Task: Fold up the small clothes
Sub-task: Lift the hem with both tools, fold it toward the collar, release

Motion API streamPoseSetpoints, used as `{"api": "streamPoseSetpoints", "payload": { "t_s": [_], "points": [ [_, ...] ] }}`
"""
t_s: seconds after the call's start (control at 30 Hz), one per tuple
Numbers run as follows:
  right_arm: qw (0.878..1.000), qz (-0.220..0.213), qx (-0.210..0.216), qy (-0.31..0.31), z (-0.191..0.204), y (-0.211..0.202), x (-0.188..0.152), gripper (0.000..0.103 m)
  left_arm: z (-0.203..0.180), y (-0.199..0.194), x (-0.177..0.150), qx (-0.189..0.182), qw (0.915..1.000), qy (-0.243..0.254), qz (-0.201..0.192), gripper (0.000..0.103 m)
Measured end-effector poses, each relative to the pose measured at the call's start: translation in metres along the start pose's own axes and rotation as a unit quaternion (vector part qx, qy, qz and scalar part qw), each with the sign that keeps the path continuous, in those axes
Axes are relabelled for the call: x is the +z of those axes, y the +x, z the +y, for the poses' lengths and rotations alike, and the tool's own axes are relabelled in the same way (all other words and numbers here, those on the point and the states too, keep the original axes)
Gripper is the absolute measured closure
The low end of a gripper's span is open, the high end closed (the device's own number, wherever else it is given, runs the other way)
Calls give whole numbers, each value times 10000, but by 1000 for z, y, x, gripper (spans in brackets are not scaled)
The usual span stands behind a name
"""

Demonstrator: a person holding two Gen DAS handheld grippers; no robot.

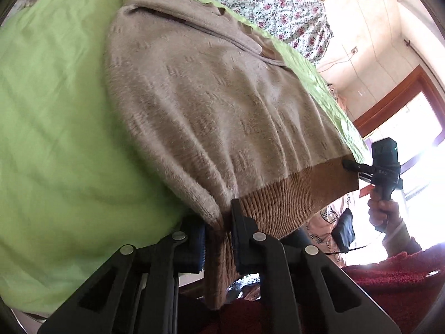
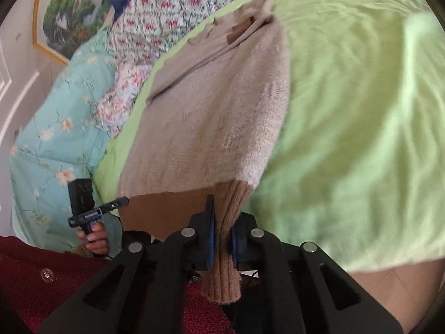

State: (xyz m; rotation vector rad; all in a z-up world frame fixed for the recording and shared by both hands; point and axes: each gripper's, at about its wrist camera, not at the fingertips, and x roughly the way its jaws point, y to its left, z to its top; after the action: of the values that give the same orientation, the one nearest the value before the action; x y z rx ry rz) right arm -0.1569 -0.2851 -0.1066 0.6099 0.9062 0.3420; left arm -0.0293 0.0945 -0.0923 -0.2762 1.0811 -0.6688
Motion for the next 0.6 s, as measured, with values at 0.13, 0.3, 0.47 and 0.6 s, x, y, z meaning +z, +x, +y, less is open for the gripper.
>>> {"api": "streamPoseSetpoints", "payload": {
  "t_s": [0.13, 0.3, 0.47, 0.6],
  "points": [
    [9997, -137, 171, 80, 0, -9, -2, 93, 0, -10, -5, 1, 10000, 7, -97, 94],
    [9959, -550, 723, 25, 15, -20, 21, 93, -8, -41, 6, -136, 9986, 52, -513, 96],
    [9914, -994, 843, -128, 36, -29, 66, 93, -17, -74, 39, -117, 9932, 123, -1152, 96],
    [9864, -1324, 936, -272, 49, -25, 111, 93, -18, -88, 84, 121, 9846, 109, -1738, 97]
  ]
}}
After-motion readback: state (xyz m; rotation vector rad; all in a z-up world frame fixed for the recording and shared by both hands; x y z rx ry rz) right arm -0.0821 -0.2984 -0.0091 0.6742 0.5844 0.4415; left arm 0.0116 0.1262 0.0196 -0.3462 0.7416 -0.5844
